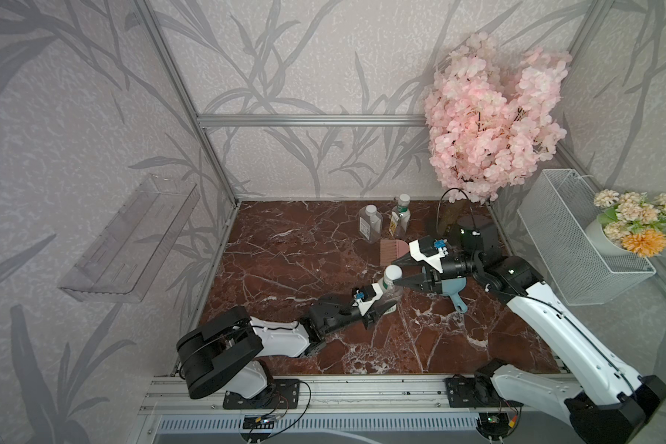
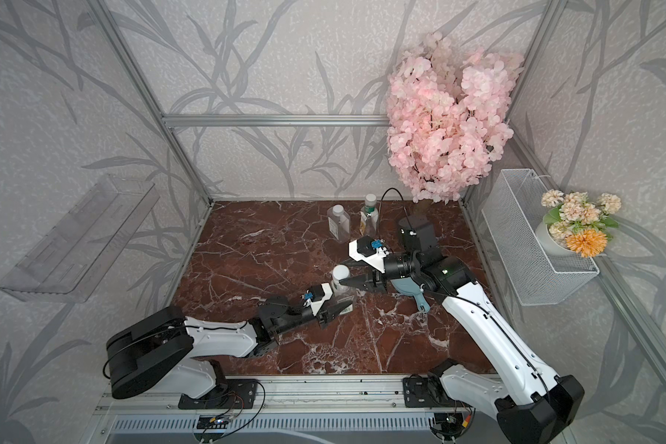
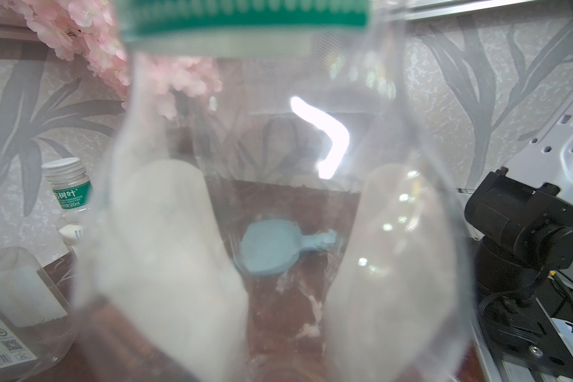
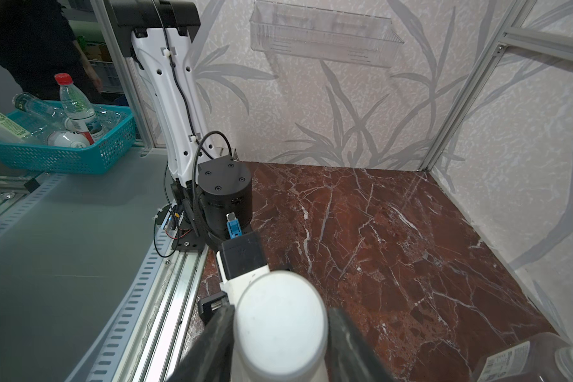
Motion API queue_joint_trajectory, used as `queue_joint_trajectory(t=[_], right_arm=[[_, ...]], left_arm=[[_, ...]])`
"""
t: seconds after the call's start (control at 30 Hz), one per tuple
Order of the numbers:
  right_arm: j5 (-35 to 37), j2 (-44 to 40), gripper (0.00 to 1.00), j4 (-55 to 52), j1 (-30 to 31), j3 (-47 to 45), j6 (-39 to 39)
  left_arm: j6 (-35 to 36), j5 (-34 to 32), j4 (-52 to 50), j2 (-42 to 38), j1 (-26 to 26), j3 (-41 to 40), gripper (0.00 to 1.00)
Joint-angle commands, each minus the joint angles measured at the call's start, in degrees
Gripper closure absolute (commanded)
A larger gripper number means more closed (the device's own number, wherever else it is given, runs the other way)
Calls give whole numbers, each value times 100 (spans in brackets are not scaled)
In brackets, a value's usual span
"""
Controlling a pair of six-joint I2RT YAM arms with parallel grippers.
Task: Screw on the bottle caps
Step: Screw the bottle cap onto the plastic bottle.
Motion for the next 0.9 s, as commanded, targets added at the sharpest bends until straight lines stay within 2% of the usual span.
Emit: queue_joint_trajectory(t=[0.0,0.17,0.37,0.47,0.67,0.87], right_arm=[[56,-138,53,36,16,-49,52],[126,-235,54,334,13,-306,441],[782,-251,60,995,108,-779,1479],[1412,-287,65,1230,321,-1027,1846],[3111,-528,67,2518,954,-1871,2825],[4695,-300,69,3018,1656,-2170,3640]], left_arm=[[39,-14,77,-172,14,88,69],[116,-126,56,-271,9,113,69],[317,-426,77,-356,14,247,69],[421,-632,161,-374,20,348,69],[549,-1209,453,-353,23,537,71],[655,-1682,574,-256,23,665,71]])
